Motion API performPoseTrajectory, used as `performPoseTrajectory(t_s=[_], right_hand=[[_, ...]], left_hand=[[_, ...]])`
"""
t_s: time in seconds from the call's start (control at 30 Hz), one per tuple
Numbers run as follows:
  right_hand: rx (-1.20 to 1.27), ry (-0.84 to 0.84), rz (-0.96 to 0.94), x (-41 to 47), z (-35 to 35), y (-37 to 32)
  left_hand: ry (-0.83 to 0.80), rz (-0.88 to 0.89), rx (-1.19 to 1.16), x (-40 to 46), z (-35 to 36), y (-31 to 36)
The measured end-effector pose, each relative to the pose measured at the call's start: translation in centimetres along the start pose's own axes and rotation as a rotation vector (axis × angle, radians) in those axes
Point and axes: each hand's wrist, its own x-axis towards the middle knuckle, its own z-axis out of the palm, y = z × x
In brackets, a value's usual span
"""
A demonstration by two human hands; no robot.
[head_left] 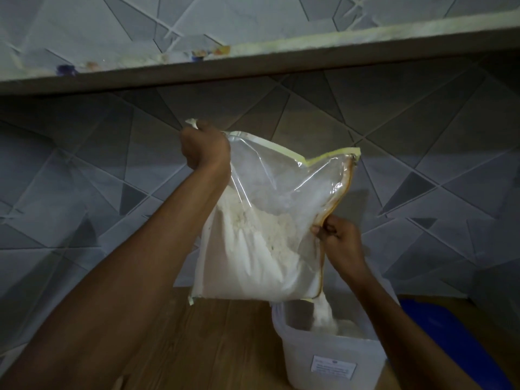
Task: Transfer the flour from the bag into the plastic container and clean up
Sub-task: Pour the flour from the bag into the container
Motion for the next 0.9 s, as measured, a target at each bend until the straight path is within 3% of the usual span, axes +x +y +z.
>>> performPoseTrajectory(t_s=[0.3,0.4,0.5,0.83,0.9], right_hand=[[-0.079,-0.031,-0.019,-0.5,0.2,0.3],[-0.031,0.037,0.007,-0.6,0.0,0.8],[-0.096,-0.041,-0.027,-0.8,0.0,1.0],[-0.139,0.049,-0.034,-0.5,-0.2,1.1],[-0.188,-0.031,-0.053,-0.4,0.0,1.2]], left_hand=[[-0.048,0.056,0.037,-0.6,0.7,-0.1],[-0.050,0.042,0.037,-0.8,1.2,0.0],[-0.048,0.064,0.048,-1.3,1.4,0.0],[-0.033,0.119,0.079,-1.6,1.9,-0.5],[-0.039,0.111,0.088,-1.9,2.0,-0.6]])
